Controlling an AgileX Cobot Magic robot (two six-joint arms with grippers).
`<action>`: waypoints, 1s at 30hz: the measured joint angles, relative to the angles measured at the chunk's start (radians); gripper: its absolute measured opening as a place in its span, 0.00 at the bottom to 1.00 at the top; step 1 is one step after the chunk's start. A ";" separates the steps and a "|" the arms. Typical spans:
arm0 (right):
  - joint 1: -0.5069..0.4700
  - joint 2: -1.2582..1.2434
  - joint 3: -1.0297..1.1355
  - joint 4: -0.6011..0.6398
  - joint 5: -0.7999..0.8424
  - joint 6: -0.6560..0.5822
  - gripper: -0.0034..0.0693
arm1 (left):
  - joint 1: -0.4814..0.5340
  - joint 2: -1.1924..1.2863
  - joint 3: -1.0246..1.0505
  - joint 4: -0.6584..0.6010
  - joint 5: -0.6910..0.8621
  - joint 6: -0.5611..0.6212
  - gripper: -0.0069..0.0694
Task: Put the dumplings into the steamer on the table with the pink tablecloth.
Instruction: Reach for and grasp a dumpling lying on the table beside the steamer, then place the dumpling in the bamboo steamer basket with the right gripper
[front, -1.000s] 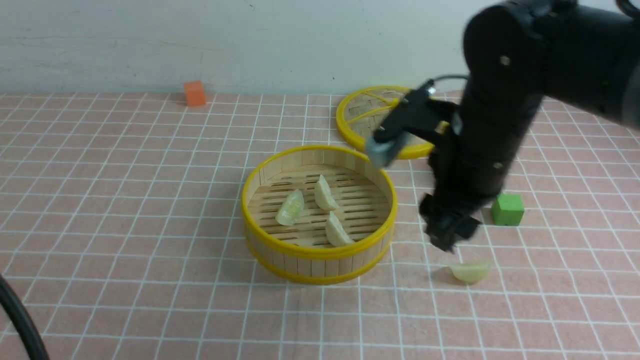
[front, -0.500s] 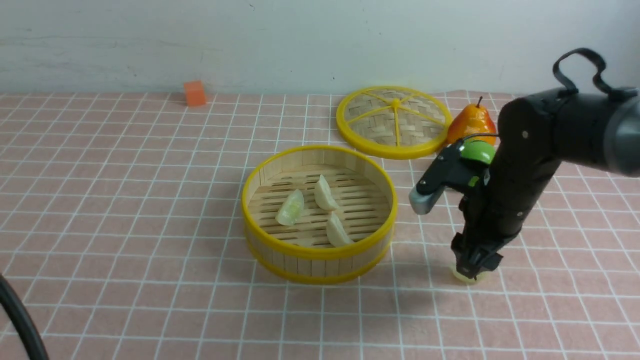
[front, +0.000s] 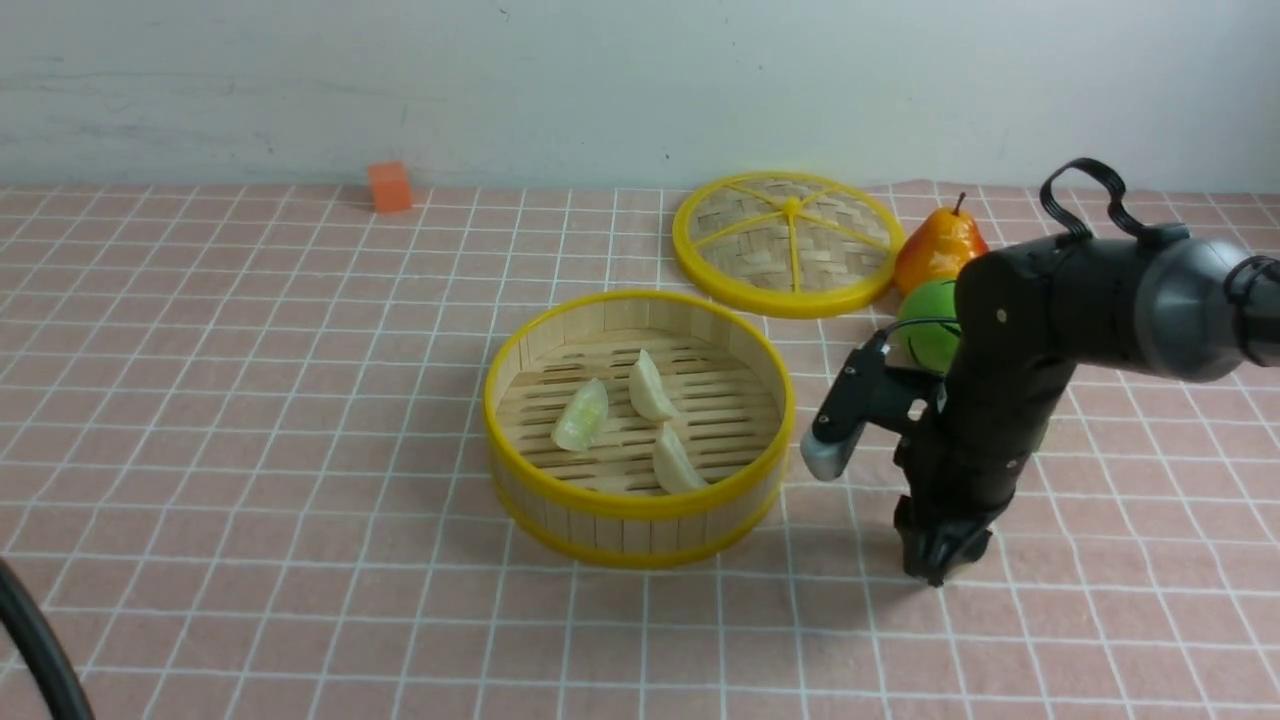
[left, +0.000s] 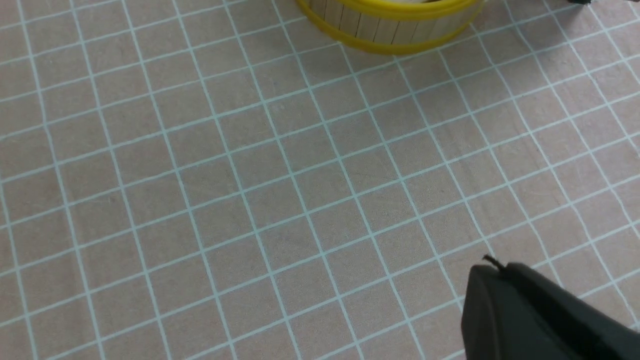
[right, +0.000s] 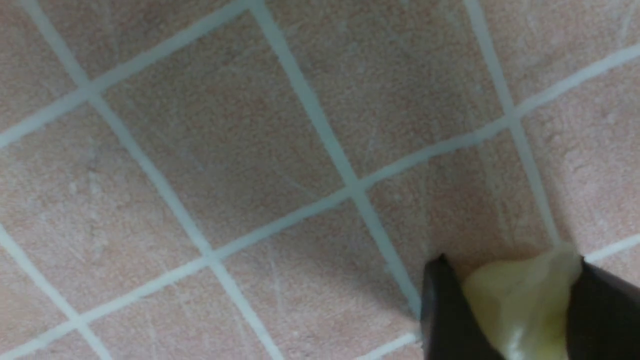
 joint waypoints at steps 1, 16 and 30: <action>0.000 -0.001 -0.009 -0.005 0.014 0.003 0.45 | 0.000 0.000 0.000 0.000 0.000 0.000 0.07; 0.126 -0.043 -0.308 0.198 -0.010 0.252 0.45 | 0.000 0.000 0.000 0.000 -0.013 0.049 0.07; 0.138 0.160 -0.309 0.189 -0.291 0.418 0.49 | 0.000 -0.126 0.090 0.000 -0.023 0.041 0.07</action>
